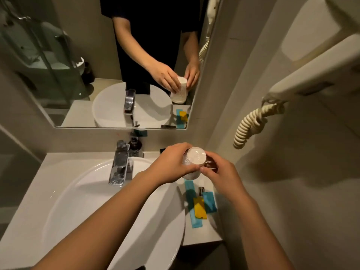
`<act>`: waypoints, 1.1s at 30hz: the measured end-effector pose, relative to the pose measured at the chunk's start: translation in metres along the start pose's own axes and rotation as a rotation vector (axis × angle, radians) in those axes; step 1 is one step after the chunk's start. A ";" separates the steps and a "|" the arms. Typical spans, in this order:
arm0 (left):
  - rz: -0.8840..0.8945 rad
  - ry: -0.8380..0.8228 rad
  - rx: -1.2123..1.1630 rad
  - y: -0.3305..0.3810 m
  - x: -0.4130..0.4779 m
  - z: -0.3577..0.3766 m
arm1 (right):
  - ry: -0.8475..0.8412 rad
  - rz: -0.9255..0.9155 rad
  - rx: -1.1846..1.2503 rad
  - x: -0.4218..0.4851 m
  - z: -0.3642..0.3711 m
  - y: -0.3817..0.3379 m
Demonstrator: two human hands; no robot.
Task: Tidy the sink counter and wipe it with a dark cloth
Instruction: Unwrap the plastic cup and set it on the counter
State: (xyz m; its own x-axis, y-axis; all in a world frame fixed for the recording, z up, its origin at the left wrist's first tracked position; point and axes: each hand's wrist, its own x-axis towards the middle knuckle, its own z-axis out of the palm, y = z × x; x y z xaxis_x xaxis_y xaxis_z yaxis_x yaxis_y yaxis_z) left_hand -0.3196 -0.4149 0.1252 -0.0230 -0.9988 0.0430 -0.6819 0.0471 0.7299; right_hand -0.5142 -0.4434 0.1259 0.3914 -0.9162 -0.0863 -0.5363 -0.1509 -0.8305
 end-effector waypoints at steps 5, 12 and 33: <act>0.008 -0.071 0.009 -0.013 0.062 0.019 | 0.082 0.116 0.053 0.041 0.000 0.034; 0.012 -0.204 0.019 -0.060 0.135 0.056 | 0.235 0.213 0.110 0.095 0.030 0.090; -0.073 -0.284 0.011 -0.134 0.191 0.117 | 0.356 0.303 0.122 0.156 0.089 0.164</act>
State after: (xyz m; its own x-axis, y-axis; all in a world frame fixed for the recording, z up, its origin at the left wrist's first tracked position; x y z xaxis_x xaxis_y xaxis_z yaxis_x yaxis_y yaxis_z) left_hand -0.3177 -0.6133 -0.0445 -0.1765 -0.9631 -0.2032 -0.6974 -0.0233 0.7163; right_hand -0.4744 -0.5783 -0.0732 -0.0606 -0.9855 -0.1584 -0.4867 0.1678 -0.8573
